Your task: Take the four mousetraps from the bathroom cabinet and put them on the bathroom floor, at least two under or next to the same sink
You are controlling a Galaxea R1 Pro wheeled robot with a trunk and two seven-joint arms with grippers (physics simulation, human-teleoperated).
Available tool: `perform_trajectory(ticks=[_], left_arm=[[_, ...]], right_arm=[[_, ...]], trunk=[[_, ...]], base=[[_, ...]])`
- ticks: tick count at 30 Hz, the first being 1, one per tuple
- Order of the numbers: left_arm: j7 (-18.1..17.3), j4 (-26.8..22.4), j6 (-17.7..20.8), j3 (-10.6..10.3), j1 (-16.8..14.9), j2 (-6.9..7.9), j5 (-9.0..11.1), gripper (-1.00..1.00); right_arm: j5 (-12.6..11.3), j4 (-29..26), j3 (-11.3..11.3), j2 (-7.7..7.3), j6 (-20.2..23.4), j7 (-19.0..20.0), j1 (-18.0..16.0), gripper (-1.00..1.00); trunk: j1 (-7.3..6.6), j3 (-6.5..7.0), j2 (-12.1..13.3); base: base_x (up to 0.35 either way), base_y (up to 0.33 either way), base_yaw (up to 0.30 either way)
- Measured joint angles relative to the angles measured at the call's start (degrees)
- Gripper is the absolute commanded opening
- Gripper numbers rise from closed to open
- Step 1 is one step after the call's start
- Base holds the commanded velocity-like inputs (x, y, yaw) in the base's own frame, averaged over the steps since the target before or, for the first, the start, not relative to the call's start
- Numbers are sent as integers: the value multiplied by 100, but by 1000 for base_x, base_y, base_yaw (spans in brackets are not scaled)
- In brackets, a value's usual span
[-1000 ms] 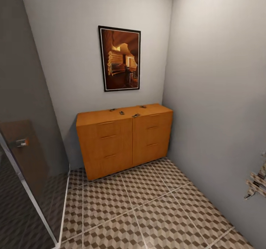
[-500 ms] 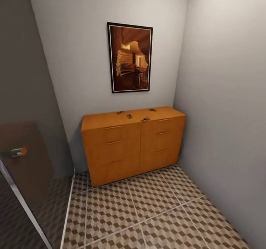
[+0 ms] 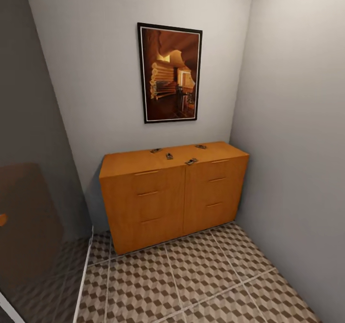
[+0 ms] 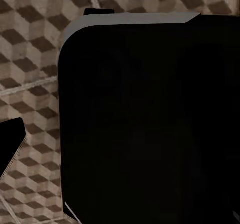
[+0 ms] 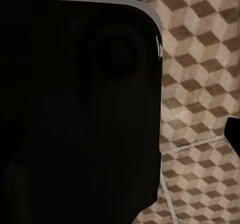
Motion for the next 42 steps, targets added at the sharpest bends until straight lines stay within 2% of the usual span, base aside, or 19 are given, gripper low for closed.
perform_trajectory(ticks=[28,42], left_arm=[[0,0,-1,7,0,-2,0,100],[0,0,-1,14,0,6,0,100]], right_arm=[[2,0,3,0,1,0,0,100],[10,1,23,0,-1,-5,0,100]], trunk=[[0,0,0],[1,0,0]], base=[[309,0,0],[242,0,0]])
